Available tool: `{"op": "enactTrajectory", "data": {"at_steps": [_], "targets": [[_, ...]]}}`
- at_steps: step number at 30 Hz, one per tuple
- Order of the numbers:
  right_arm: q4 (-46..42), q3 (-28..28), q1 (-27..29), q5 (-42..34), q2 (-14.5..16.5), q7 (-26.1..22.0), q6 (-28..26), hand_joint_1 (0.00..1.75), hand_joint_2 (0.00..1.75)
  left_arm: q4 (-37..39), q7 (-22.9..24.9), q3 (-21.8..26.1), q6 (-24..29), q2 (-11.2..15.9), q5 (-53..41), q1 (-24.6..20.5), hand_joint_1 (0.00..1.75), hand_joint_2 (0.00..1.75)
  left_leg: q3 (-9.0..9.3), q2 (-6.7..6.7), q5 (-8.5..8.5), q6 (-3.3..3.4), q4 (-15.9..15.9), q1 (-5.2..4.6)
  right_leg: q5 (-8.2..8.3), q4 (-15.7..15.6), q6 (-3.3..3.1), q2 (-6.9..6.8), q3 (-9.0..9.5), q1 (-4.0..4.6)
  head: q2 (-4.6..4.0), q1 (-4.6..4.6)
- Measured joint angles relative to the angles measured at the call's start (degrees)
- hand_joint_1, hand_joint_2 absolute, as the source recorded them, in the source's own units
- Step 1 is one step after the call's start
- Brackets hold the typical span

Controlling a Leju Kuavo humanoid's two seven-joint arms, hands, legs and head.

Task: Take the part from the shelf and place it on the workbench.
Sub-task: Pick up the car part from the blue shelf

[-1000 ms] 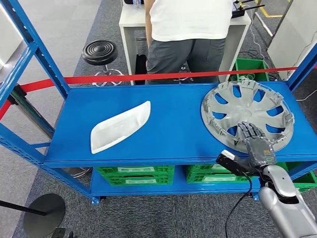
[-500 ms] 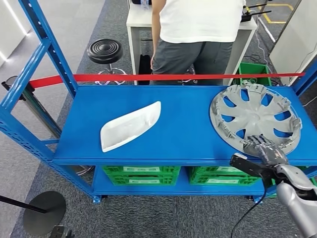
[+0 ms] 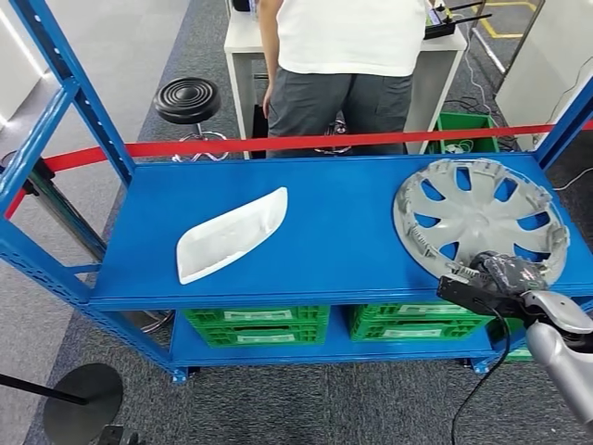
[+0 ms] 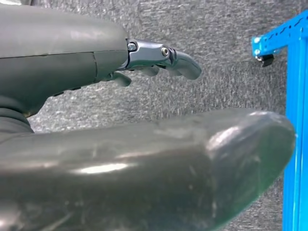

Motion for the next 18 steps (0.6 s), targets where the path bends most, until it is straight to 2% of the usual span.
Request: {"op": "enactTrajectory", "data": {"at_steps": [1,2,5,6,7,9,10,11,12,13,15,16,17,18], "targets": [[0.14,0.03,-0.23,0.02,-0.31,0.06,0.02,1.75,1.75,0.01,-0.03,0.0,0.0,-0.04,0.0,-0.13,0.0,0.0,1.56,-0.15,0.71,0.01,-2.88,0.22,0.06,0.09,0.46,0.07,-0.16,0.01,0.0,-0.14],[0.26,0.06,-0.4,0.03,-0.57,0.11,0.04,1.75,1.75,0.01,-0.07,0.0,0.0,-0.09,0.0,-0.23,0.0,0.0,2.24,-0.31,0.85,0.22,-4.3,0.3,0.16,0.1,0.95,0.12,-0.31,0.04,0.0,-0.28],[0.7,0.22,-0.55,0.01,-0.9,0.17,0.14,1.75,1.75,0.02,-0.14,0.0,0.0,-0.11,0.0,-0.19,0.0,0.0,2.03,-0.58,1.27,1.7,-4.67,0.07,0.51,-0.3,2.13,0.09,-0.54,-0.29,0.0,-0.16],[0.83,0.28,-0.59,-0.01,-0.92,0.17,0.16,1.75,1.75,0.02,-0.18,0.0,0.01,-0.12,0.0,-0.15,0.0,0.0,2.0,-0.57,1.44,2.12,-4.75,0.05,-0.14,0.6,2.34,0.01,-1.01,-0.37,0.0,-0.03],[0.92,0.36,-0.65,-0.03,-0.95,0.15,0.18,1.75,1.75,0.02,-0.22,0.0,0.01,-0.12,0.0,-0.15,0.0,0.0,1.99,-0.54,1.58,2.49,-4.83,0.02,-1.48,2.83,2.46,-0.09,-2.07,-0.39,0.0,0.1],[1.07,0.63,-0.73,-0.09,-0.97,0.03,0.0,1.75,1.75,0.02,-0.28,0.01,0.03,-0.09,0.02,-0.13,0.0,0.0,1.93,-0.53,1.58,2.95,-4.84,-0.27,-5.3,10.56,2.52,-0.21,-5.63,-0.34,0.0,0.43],[1.13,0.83,-0.68,-0.1,-0.93,-0.06,-0.3,1.75,1.75,0.02,-0.28,0.01,0.05,-0.07,0.03,-0.09,0.0,0.0,1.91,-0.53,1.56,3.1,-4.83,-0.46,-6.66,14.25,2.5,-0.21,-7.36,-0.31,0.0,0.51],[1.17,1.01,-0.59,-0.11,-0.88,-0.15,-0.84,1.75,1.75,0.02,-0.28,0.02,0.07,-0.05,0.08,-0.04,0.0,0.0,1.92,-0.53,1.53,3.2,-4.83,-0.64,-7.04,16.28,2.41,-0.21,-8.32,-0.27,0.0,0.55],[1.19,1.14,-0.51,-0.09,-0.82,-0.23,-1.61,1.75,1.75,0.02,-0.28,0.03,0.09,-0.05,0.13,0.0,0.0,0.0,1.98,-0.54,1.51,3.25,-4.82,-0.77,-6.33,16.05,2.24,-0.2,-8.21,-0.19,0.0,0.56],[1.18,1.22,-0.43,-0.04,-0.75,-0.33,-2.58,1.75,1.75,0.02,-0.31,0.04,0.12,-0.07,0.2,0.03,0.0,0.0,2.07,-0.56,1.47,3.25,-4.81,-0.85,-4.69,13.48,1.99,-0.2,-6.93,-0.08,0.0,0.56],[0.93,1.16,-0.05,0.21,-0.59,-0.59,-4.91,1.75,1.75,0.02,-0.74,0.04,0.15,-0.15,0.33,0.05,0.0,0.0,2.23,-0.59,1.3,3.06,-4.78,-0.98,-1.34,5.39,1.43,-0.2,-2.72,0.23,0.0,0.61],[0.49,0.99,0.5,0.39,-0.42,-0.81,-6.49,1.75,1.75,0.02,-1.34,0.04,0.12,-0.19,0.39,0.07,0.0,0.0,2.21,-0.61,1.24,2.83,-4.75,-1.05,-0.42,2.36,1.18,-0.2,-1.16,0.4,0.0,0.64],[-0.17,0.68,1.31,0.64,-0.15,-1.04,-8.27,1.75,1.75,0.02,-2.14,0.03,0.06,-0.21,0.45,0.12,0.0,0.0,2.15,-0.62,1.23,2.57,-4.74,-1.08,-0.14,0.74,0.98,-0.18,-0.35,0.57,0.0,0.66],[-1.11,0.2,2.4,0.95,0.26,-1.3,-10.28,1.75,1.75,0.02,-3.09,0.03,-0.07,-0.24,0.5,0.18,0.0,0.0,2.08,-0.63,1.27,2.27,-4.81,-1.09,-0.27,0.45,0.8,-0.15,-0.28,0.72,0.0,0.65]]}}
